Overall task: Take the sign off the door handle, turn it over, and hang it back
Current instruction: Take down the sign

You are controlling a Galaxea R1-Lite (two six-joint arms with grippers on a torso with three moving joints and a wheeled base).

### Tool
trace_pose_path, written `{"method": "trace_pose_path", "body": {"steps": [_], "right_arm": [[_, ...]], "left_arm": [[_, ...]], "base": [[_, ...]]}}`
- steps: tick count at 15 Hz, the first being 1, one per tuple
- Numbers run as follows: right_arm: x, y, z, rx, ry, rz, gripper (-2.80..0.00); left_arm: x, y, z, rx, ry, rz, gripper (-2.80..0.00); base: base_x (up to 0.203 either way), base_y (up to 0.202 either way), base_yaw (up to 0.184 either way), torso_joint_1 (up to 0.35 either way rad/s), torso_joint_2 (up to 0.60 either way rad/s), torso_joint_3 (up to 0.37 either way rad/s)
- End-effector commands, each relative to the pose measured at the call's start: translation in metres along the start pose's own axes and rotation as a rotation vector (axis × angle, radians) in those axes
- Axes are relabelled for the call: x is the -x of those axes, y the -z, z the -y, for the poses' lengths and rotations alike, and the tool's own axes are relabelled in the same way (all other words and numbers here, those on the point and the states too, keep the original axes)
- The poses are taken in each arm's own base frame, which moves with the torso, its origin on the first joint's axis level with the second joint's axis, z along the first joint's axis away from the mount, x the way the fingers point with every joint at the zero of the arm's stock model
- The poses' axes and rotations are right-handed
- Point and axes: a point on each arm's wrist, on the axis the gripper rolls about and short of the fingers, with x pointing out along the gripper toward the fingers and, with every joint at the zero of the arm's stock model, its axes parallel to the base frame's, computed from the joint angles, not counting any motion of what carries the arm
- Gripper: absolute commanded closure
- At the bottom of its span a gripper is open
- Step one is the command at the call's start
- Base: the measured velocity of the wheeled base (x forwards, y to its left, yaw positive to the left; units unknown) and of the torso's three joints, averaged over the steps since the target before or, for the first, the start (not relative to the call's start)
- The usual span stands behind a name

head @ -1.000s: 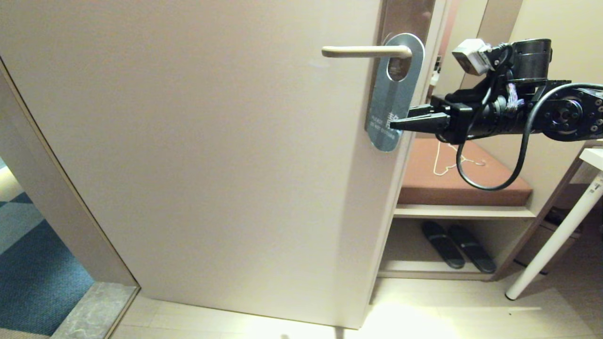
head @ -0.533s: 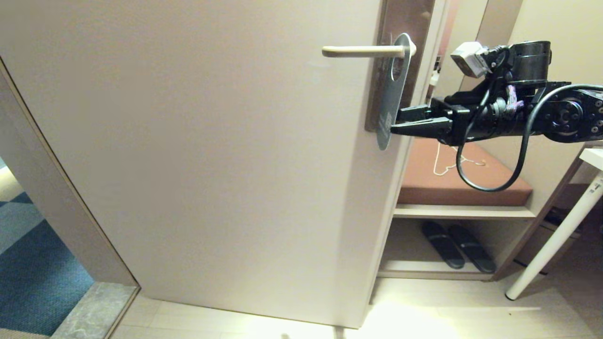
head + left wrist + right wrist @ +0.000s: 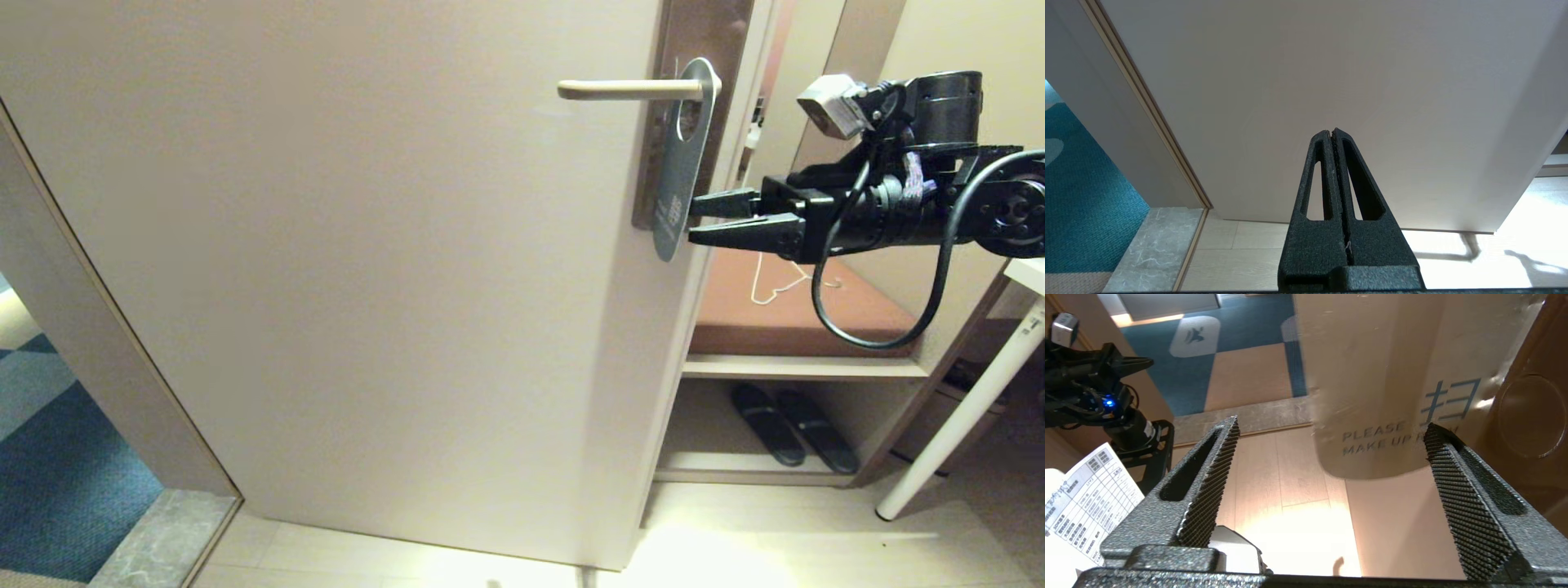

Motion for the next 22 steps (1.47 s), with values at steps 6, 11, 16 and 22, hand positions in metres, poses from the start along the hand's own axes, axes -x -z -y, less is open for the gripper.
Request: {"method": "trace_pose_path", "body": {"steps": [6, 11, 16, 22], "right_arm": [[0.013, -0.012, -0.031, 0.032, 0.151, -0.022, -2.8], [0.015, -0.016, -0.065, -0.009, 0.175, -0.025, -2.8], [-0.001, -0.026, -0.081, -0.044, 0.334, -0.037, -2.8], [-0.006, -0.029, -0.082, -0.014, 0.588, -0.04, -2.8]], "left_arm": [[0.0, 0.0, 0.0, -0.001, 0.001, -0.001, 0.0], [0.0, 0.0, 0.0, -0.001, 0.001, -0.001, 0.0], [0.0, 0.0, 0.0, -0.001, 0.001, -0.001, 0.0], [0.0, 0.0, 0.0, -0.001, 0.0, -0.001, 0.0]], "base": [[0.0, 0.0, 0.0, 0.0, 0.0, 0.0], [0.0, 0.0, 0.0, 0.0, 0.0, 0.0], [0.0, 0.0, 0.0, 0.0, 0.0, 0.0], [0.0, 0.0, 0.0, 0.0, 0.0, 0.0]]}}
